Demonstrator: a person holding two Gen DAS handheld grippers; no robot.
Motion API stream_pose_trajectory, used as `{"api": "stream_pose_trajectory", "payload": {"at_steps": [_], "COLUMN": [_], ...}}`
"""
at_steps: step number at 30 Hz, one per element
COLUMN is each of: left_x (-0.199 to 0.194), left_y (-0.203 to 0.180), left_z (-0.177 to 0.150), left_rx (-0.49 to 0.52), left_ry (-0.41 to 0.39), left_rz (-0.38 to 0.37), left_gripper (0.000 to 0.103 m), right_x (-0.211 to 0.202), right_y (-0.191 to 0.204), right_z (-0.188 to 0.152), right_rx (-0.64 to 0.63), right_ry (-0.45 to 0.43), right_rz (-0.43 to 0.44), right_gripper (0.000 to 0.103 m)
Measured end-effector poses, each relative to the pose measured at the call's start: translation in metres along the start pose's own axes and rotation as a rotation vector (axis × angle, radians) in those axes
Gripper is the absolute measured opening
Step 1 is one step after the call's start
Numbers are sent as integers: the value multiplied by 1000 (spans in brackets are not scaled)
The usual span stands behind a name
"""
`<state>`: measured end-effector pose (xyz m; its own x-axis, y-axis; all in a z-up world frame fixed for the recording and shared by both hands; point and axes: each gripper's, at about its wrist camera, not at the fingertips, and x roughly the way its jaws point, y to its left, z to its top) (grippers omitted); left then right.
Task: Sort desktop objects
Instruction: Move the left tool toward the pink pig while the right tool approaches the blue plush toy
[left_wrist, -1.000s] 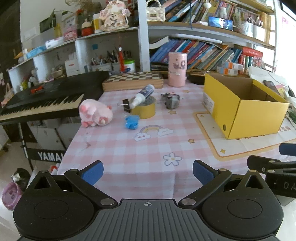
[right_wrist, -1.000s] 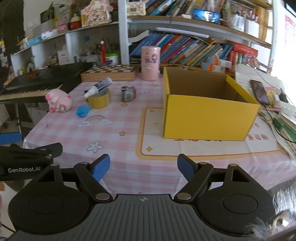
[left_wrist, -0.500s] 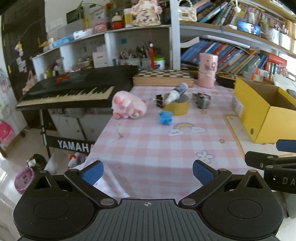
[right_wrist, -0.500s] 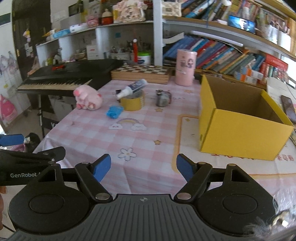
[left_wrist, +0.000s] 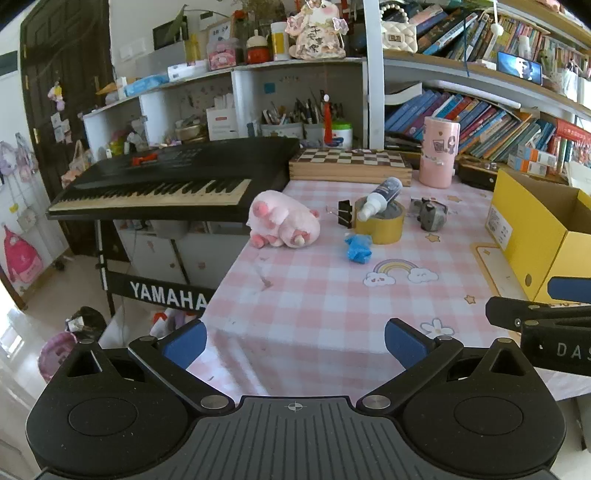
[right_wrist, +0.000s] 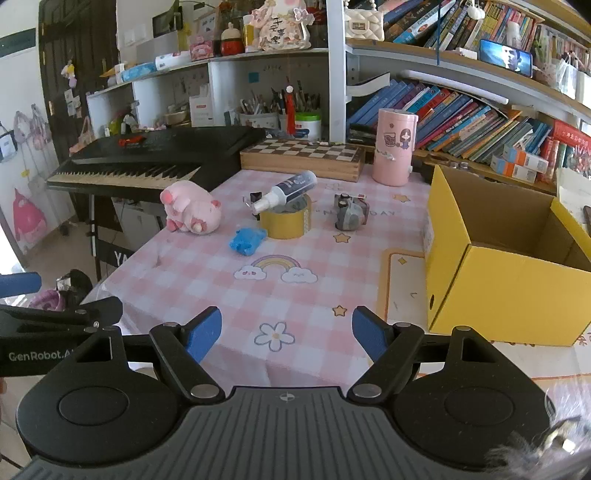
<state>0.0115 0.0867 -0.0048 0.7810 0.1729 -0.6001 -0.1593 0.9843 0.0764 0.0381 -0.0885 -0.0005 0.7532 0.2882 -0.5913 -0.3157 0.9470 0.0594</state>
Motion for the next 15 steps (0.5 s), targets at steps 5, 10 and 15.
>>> {"api": "stream_pose_trajectory", "payload": {"at_steps": [5, 10, 15], "left_x": [9, 21, 40], "left_y": [-5, -14, -13], "left_z": [7, 17, 31], "left_rx": [30, 61, 37], "left_ry": [-23, -47, -45], "left_rz": [-18, -33, -4], "left_gripper": [103, 103, 103], "right_x": [10, 24, 41], "right_y": [-4, -10, -17], "right_z": [7, 18, 28], "right_rx": [9, 13, 13], "right_ry": [-24, -34, -18], "right_rz": [-23, -43, -37], "right_gripper": [76, 76, 76]}}
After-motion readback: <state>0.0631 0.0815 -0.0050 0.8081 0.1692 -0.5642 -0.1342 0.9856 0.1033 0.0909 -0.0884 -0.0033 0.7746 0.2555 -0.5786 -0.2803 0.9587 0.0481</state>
